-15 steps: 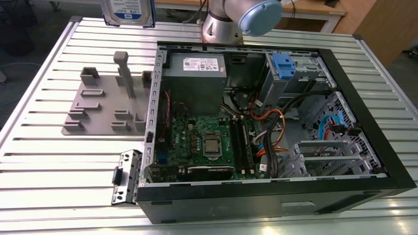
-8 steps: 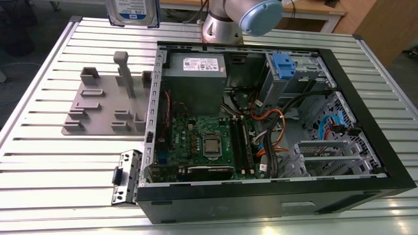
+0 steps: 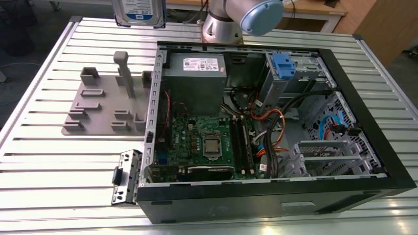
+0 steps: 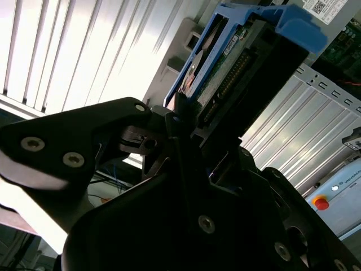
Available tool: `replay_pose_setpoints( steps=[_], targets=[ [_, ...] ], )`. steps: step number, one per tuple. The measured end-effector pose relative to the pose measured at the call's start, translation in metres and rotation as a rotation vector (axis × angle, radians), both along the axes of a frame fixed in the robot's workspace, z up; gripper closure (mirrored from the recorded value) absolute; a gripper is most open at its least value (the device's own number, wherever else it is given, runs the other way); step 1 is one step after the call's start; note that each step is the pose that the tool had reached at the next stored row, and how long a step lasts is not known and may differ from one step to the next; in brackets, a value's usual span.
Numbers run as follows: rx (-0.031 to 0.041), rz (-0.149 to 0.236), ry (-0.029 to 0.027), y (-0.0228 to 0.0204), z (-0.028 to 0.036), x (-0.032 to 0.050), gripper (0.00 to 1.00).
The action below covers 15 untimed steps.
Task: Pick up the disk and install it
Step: 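Pick up the disk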
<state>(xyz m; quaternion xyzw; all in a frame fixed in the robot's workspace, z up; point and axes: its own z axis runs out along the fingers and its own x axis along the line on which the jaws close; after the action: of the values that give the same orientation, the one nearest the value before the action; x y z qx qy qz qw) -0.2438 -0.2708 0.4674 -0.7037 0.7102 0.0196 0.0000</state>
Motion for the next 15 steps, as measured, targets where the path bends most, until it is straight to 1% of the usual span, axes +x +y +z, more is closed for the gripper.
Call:
replay_pose_setpoints(
  steps=[9, 15],
  targets=[
    [0.0, 0.0, 0.0002, 0.0, 0.0, 0.0163, 0.64],
    [0.0, 0.0, 0.0002, 0.0, 0.0, 0.0256, 0.64]
  ],
)
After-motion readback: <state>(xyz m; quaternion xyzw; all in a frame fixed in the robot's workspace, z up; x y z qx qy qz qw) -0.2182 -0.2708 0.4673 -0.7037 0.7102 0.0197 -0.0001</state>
